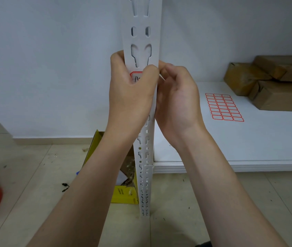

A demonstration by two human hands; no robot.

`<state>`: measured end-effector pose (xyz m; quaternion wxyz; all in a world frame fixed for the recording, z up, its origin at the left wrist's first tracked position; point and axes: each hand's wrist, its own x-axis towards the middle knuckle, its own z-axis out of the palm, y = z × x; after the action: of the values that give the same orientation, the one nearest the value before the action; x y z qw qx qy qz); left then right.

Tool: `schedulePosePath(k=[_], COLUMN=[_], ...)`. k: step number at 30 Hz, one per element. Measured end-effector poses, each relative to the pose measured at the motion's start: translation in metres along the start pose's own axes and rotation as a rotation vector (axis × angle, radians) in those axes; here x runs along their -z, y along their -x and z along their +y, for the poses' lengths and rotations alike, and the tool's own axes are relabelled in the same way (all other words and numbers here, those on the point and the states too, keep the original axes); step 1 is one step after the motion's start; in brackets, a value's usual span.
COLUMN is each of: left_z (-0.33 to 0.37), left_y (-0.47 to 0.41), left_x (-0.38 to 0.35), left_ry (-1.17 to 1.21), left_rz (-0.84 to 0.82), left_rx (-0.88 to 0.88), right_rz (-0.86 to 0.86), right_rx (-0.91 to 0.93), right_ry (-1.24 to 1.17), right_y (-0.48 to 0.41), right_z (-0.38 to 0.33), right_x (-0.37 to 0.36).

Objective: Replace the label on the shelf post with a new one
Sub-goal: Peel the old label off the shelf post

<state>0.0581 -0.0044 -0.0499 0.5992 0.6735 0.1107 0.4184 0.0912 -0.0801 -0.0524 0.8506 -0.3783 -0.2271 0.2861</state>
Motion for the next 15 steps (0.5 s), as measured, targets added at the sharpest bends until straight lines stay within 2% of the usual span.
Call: schedulePosePath(k=[15], left_z=[0.0020], left_y=[-0.0014], left_x=[-0.0037], left_ry=[0.026], left_rz=[0.030], left_rx=[0.033], right_rz=[0.000], right_rx=[-0.008], right_ry=[-0.028], right_y=[-0.0009], right_z=[0.0009], right_x=[0.0001])
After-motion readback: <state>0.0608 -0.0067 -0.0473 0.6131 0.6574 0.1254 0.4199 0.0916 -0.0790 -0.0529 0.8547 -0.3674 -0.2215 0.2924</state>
